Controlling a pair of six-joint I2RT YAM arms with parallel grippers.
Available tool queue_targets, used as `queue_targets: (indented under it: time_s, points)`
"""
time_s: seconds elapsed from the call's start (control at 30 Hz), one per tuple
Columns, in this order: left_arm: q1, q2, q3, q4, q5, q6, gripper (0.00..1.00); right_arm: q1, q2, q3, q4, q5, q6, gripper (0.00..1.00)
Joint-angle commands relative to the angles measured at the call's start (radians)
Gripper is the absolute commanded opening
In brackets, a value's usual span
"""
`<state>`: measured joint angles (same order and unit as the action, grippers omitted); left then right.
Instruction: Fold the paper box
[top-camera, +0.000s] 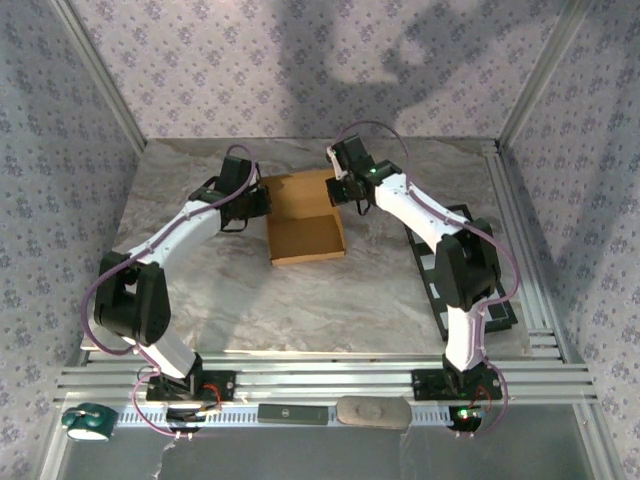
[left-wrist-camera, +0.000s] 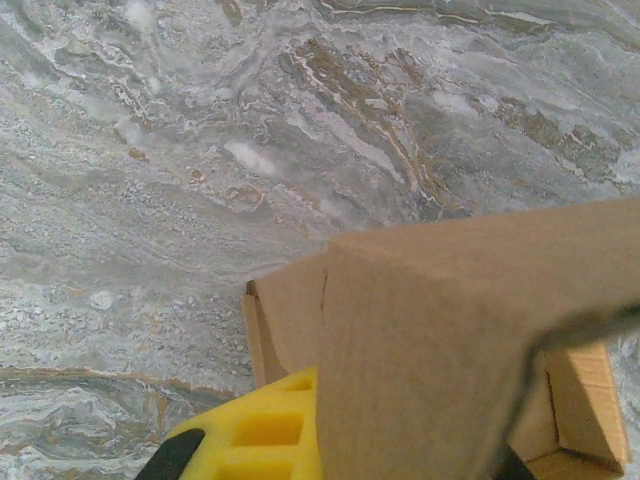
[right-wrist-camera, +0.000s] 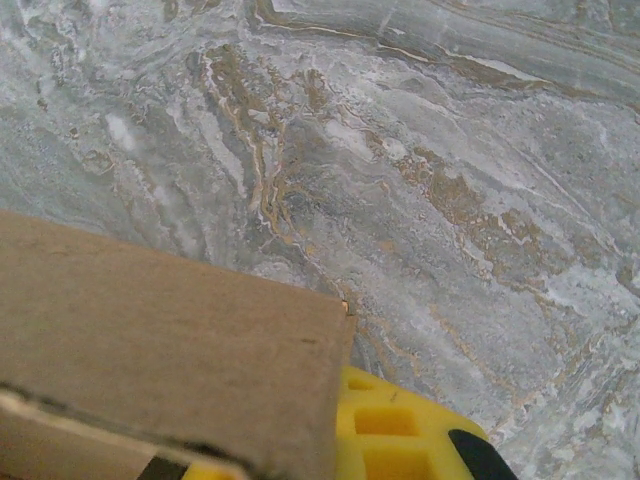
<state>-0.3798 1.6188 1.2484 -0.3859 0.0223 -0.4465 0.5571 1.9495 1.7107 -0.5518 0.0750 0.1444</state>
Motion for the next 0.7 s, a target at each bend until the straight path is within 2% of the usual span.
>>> queue_targets:
  time_s: [0.0,0.33,0.67]
  points:
    - [-0.013,-0.009,-0.017,0.054,0.013,-0.023,0.08,0.032,-0.036,-0.023,0.051,0.041,0.082,0.00]
    - [-0.013,-0.042,-0.084,0.118,0.030,-0.050,0.06,0.070,-0.076,-0.126,0.140,0.119,0.244,0.00]
    - [-0.037,-0.114,-0.191,0.167,0.005,-0.077,0.05,0.161,-0.154,-0.295,0.267,0.243,0.251,0.00]
